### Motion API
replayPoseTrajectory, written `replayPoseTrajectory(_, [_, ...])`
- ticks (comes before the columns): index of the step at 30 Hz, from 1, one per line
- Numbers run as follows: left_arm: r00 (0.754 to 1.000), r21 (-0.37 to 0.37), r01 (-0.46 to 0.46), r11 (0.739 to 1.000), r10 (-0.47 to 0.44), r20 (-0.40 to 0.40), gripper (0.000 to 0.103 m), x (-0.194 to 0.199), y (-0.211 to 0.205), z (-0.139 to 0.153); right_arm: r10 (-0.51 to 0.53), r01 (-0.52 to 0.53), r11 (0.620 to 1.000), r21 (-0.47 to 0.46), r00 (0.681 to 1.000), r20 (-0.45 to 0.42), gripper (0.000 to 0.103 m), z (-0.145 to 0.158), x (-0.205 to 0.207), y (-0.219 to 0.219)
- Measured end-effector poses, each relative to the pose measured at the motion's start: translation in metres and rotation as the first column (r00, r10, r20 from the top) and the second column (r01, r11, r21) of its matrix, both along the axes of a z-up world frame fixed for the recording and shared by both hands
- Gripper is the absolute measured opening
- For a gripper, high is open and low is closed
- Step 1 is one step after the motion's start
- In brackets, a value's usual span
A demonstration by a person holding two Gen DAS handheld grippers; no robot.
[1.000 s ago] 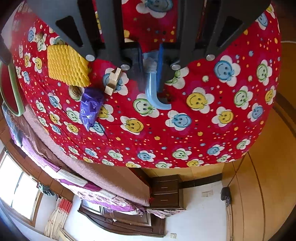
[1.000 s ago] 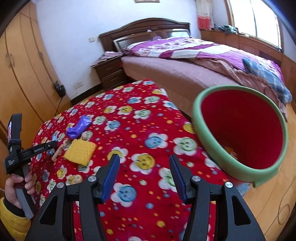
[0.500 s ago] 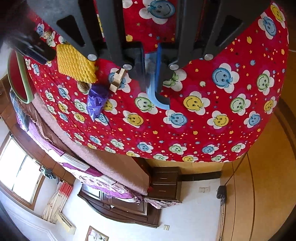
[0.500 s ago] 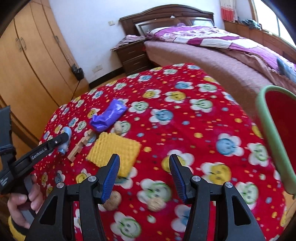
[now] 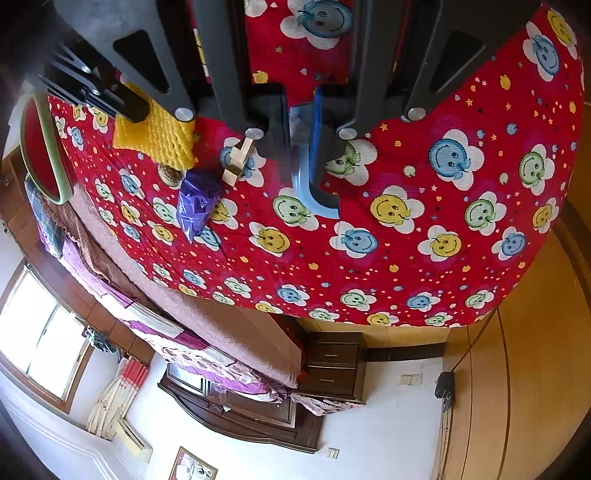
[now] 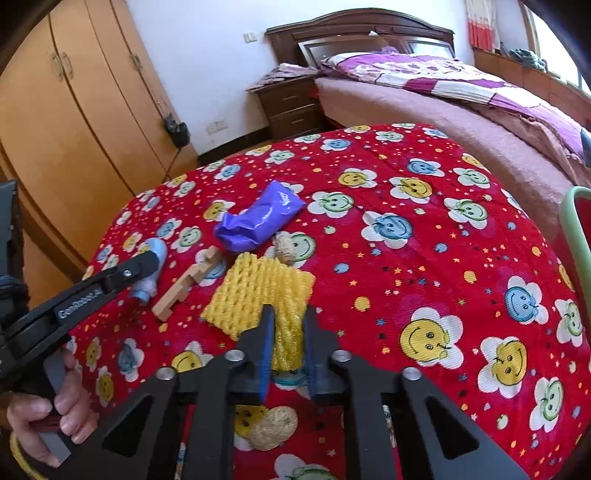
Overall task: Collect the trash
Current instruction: 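Carry yellow foam mesh to red bucket with right tool while left holds blue piece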
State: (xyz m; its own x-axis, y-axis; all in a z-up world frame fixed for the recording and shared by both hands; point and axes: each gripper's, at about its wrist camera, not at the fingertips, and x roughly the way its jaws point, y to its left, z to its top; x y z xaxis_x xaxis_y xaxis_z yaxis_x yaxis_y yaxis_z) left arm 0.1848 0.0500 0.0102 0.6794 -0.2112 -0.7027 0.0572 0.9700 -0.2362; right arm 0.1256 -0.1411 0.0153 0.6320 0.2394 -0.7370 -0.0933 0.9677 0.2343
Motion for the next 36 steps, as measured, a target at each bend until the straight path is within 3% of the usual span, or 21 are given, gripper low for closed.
replayPoseTrajectory(16, [0.998, -0.008, 0.017, 1.000, -0.016, 0.053, 0.008, -0.011, -0.006, 0.009, -0.119, 0.116, 0.993, 0.029, 0.977, 0.179, 0.011, 0.055, -0.066, -0.040])
replayPoseTrajectory(26, [0.996, -0.020, 0.063, 0.998, -0.061, 0.067, 0.008, -0.021, -0.021, 0.028, -0.259, 0.259, 0.965, 0.036, 0.930, 0.261, 0.011, 0.083, -0.112, -0.097])
replayPoseTrajectory(36, [0.983, -0.041, 0.170, 0.985, -0.166, 0.083, 0.008, -0.046, -0.064, 0.057, -0.375, 0.369, 0.926, 0.082, 0.876, 0.304, 0.011, 0.091, -0.144, -0.149])
